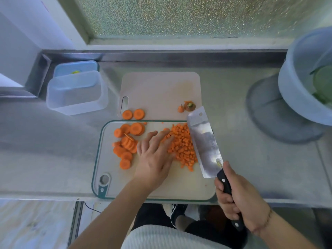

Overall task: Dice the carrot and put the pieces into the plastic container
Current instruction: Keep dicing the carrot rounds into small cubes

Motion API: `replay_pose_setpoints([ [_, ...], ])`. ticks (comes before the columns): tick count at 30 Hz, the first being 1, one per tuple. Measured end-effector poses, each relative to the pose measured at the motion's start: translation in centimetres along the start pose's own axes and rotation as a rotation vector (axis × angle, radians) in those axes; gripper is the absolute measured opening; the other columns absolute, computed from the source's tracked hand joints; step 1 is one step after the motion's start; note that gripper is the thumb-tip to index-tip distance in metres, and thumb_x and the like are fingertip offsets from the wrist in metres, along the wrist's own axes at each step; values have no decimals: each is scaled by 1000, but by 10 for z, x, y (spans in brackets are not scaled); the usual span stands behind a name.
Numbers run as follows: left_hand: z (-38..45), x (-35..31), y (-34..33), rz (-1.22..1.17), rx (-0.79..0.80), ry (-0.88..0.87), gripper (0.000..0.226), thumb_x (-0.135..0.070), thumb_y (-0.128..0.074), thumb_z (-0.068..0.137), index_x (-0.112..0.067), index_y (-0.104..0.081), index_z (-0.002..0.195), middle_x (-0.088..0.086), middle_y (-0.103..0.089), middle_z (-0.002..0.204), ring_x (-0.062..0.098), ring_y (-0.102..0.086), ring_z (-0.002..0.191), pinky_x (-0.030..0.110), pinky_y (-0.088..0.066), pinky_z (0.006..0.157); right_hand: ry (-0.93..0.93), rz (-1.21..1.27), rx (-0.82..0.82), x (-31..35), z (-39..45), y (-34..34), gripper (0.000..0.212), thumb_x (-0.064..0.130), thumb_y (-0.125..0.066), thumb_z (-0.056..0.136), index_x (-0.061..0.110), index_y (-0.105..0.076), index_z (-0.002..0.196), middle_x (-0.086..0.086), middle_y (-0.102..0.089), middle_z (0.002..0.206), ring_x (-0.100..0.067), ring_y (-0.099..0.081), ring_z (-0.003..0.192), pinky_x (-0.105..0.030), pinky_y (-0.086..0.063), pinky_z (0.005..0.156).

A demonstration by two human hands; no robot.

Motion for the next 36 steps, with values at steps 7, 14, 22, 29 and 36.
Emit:
replay_pose_setpoints([
  [7, -26, 28, 25, 131, -151, 47, 35, -37, -63, 86, -14, -75, 109, 2, -68, 113, 30, -52, 108, 38, -32, 88, 53, -127, -14, 3, -2, -2, 62, 68, -31, 85, 10, -38, 65, -5, -25, 50, -12, -17, 36, -17, -20, 39],
  [14, -47, 25, 19, 83, -89, -39, 21, -31, -68, 87, -13, -74, 96, 0, -69, 106, 24, -60, 95, 39, -41, 79, 212, -563, 76, 1, -1, -28, 56, 64, -33, 83, 14, -36, 60, 4, -27, 45, -8, -24, 34, -16, -19, 35],
  [22, -69, 10, 5, -70, -5, -93, 19, -23, -69, 95, -7, -72, 104, 7, -65, 113, 29, -58, 99, 43, -50, 87, 389, -945, -38, -3, 11, -28, 59, 67, -26, 82, 16, -43, 58, 3, -43, 47, -6, -41, 44, -24, -35, 51],
  [29, -66, -1, 0, -94, -93, -76, 20, -25, -67, 98, -8, -75, 95, 6, -68, 110, 28, -60, 99, 39, -52, 88, 481, -1011, -74, -2, 4, -32, 63, 70, -20, 81, 18, -43, 56, -2, -45, 48, -9, -47, 50, -24, -36, 52],
  [36, -70, -4, 5, -85, -96, -107, 13, -13, -68, 97, -3, -76, 101, 8, -70, 111, 31, -64, 101, 40, -52, 92, 479, -1003, -40, -6, -6, -25, 59, 64, -28, 85, 14, -50, 61, 2, -54, 56, -10, -52, 58, -26, -41, 61],
])
Point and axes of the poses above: each hand's wrist, its own z-axis towards the middle knuckle, its own y-axis out of the back of the hand, x = y × z, the point moved 10 cm from there along z, towards the middle knuckle
